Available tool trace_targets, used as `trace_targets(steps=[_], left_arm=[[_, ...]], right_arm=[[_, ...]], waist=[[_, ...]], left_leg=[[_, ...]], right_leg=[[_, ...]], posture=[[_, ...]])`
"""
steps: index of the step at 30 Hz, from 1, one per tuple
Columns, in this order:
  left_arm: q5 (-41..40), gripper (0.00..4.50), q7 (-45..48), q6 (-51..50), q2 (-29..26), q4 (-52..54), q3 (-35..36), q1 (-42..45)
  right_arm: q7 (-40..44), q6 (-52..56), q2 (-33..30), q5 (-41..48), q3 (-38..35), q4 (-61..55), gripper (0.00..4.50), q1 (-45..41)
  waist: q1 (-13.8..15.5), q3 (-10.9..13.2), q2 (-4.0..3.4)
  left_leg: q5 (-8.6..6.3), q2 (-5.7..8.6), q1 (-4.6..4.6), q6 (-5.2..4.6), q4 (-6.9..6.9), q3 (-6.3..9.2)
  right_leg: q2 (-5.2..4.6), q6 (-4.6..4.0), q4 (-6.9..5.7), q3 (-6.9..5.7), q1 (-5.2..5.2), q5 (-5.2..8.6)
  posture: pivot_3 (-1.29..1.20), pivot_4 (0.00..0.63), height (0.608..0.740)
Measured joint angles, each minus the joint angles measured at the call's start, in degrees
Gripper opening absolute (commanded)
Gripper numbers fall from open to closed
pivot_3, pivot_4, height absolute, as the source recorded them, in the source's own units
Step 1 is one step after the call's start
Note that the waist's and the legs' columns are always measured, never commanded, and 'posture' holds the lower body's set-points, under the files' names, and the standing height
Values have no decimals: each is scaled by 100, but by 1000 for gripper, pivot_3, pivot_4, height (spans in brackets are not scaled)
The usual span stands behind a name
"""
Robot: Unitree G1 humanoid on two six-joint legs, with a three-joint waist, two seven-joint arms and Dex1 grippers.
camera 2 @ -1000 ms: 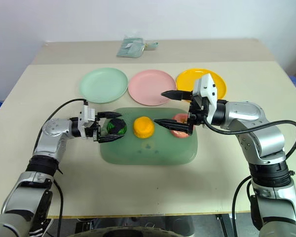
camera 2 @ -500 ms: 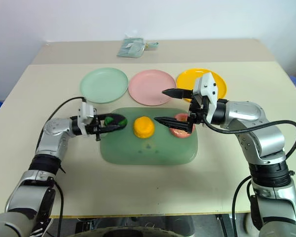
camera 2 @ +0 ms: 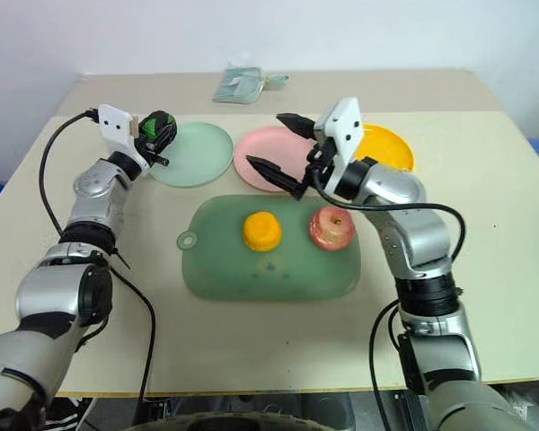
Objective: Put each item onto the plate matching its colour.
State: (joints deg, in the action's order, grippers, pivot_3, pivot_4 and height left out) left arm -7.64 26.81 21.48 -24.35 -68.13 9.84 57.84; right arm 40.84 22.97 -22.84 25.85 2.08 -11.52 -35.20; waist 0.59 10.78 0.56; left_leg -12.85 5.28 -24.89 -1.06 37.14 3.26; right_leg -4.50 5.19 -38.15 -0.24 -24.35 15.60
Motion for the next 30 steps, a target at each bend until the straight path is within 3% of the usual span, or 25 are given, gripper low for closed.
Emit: trace_targets(steps=[3, 6, 10, 13, 17, 20, 26, 30], left_arm=[[44, 2681, -195, 15, 45, -204, 42, 106], [65, 4053, -190, 26, 102, -281, 58, 137], [81, 4053, 65, 209, 111, -276, 56, 137], [-187, 4053, 956, 233, 131, -11, 126, 70], [-1473, 4053, 3431, -895, 139, 1908, 235, -698], [-2087, 4053, 4324, -2032, 2, 3278, 102, -1438], [-2328, 4053, 5064, -3229, -910, 5152, -231, -2667], [-2483, 4053, 5346, -3719, -1595, 5862, -175, -3390]], right_arm=[[-32, -90, 9, -82, -2, 32, 4500, 0], [-37, -124, 8, -99, -7, 59, 4500, 3], [-39, -226, -20, -187, -27, 94, 4500, 28], [4, -260, -90, -254, -30, 185, 4500, 85], [248, -238, -329, -247, -47, 192, 4500, 214], [420, -122, -412, -159, -70, 167, 4500, 271], [595, 631, -534, 154, 157, -363, 4500, 269], [516, 932, -520, -285, 913, -416, 4500, -52]], waist=[[9, 0, 0], [2, 0, 0], [-7, 0, 0], [-9, 0, 0], [-63, 0, -1], [-143, 0, -1], [-196, 0, -3], [-141, 0, -6]], left_leg=[[0, 0, -2, 0, 2, 0], [0, 0, -2, 0, 3, 0], [0, 0, -2, 0, 1, 0], [0, 0, -4, 1, 1, 0], [1, -1, -6, 3, 1, -2], [2, -6, -6, 4, 1, 1], [2, -18, -5, 3, -6, 3], [-1, -15, -4, 0, -3, 4]], right_leg=[[0, 0, 0, -1, -1, 0], [1, 1, 0, 0, -1, 0], [2, 1, 0, 0, -2, 0], [2, 1, 0, 0, -2, 0], [-1, 0, 6, 2, 0, 0], [1, 0, 4, 3, -1, 0], [8, -3, -1, 6, -10, 0], [5, -7, 1, 6, -9, -1]], posture=[[0, 150, 738], [0, 150, 738], [0, 150, 738], [0, 150, 738], [0, 150, 738], [0, 150, 738], [0, 150, 738], [0, 150, 738]])
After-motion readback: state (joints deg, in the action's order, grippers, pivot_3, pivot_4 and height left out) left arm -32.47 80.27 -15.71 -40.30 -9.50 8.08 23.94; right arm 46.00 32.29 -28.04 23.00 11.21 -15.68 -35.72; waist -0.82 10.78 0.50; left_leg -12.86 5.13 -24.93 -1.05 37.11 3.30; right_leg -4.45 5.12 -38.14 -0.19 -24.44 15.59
